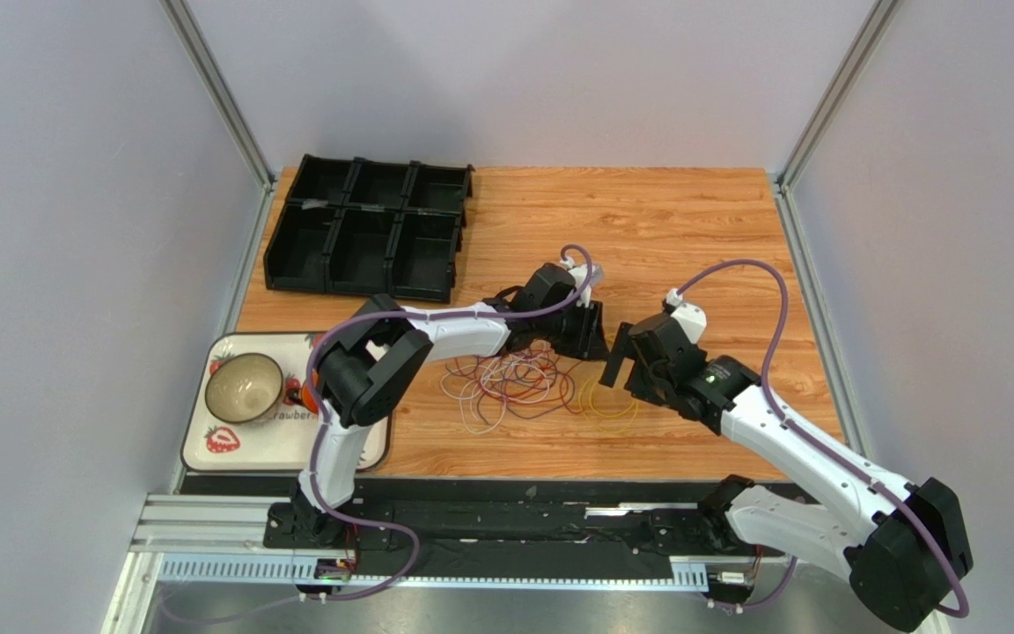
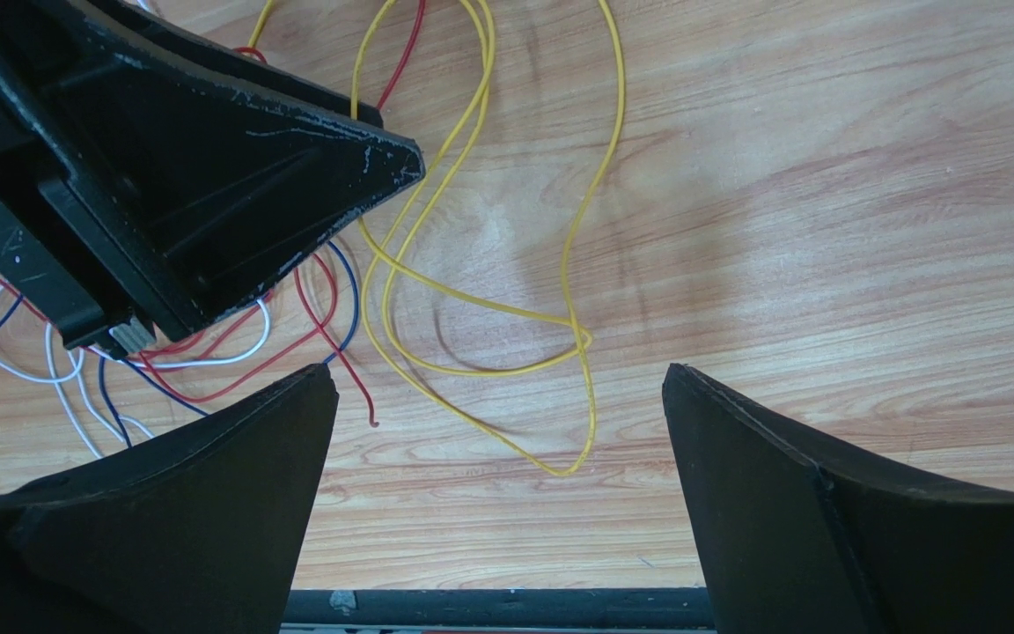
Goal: Untangle the cables
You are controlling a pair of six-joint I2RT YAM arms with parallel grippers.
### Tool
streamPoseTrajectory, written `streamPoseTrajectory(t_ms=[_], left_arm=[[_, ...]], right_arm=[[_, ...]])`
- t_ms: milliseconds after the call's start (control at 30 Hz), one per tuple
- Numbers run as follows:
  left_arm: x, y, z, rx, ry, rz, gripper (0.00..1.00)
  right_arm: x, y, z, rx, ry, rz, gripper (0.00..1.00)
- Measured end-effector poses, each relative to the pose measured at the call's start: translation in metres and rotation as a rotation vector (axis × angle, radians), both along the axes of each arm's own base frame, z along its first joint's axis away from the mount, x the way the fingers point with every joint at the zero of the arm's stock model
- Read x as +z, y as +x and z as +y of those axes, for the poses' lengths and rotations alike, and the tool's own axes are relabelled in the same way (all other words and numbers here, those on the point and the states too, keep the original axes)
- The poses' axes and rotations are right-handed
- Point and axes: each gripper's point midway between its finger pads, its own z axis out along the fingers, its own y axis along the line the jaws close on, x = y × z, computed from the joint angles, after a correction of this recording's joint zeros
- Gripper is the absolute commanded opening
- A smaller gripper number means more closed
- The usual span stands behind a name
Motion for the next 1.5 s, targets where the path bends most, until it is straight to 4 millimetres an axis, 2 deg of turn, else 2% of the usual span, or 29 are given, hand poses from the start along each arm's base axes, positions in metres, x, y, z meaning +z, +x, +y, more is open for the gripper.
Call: streamPoseTrajectory(t_ms=[133,200,467,667,800,900,1033,1100,1200,1300,1500], left_arm=[[0.010,0.000,0.004,0.007,0.003,-0.009,0.53],[0.021,0.001,0.006,0.016,0.000,-0.023,0.60],[0.067,0.010,0.016,0.049,-0.033,-0.102,0.64],[0.077,0.014,0.038,0.098,0.014,-0.116,0.65],[0.092,0.006,0.068,0.136,0.073,-0.138,0.67],[0.118,-0.009,0.100,0.170,0.101,-0.171,0.68],[0.166,-0.039,0.145,0.213,0.076,-0.239,0.69],[0.192,-0.060,0.174,0.239,0.044,-0.281,0.70],[0.215,-0.086,0.208,0.267,0.016,-0.319,0.70],[0.223,-0.106,0.238,0.301,0.023,-0.339,0.70],[0.207,-0.128,0.279,0.346,0.093,-0.339,0.69]], right_arm=[[0.004,0.002,0.000,-0.014,0.009,-0.013,1.00],[0.007,0.003,0.000,-0.022,0.014,-0.025,1.00],[0.016,0.011,-0.001,-0.057,0.029,-0.042,1.00],[0.012,0.016,-0.004,-0.092,0.018,-0.008,1.00],[0.006,0.022,-0.003,-0.113,0.011,0.027,1.00],[-0.002,0.027,-0.001,-0.124,0.000,0.062,1.00],[-0.017,0.032,0.000,-0.132,-0.023,0.119,1.00],[-0.028,0.035,0.001,-0.136,-0.034,0.152,1.00],[-0.037,0.037,0.001,-0.141,-0.038,0.179,1.00],[-0.046,0.041,0.004,-0.137,-0.035,0.196,1.00],[-0.065,0.046,0.012,-0.120,-0.039,0.239,0.94]])
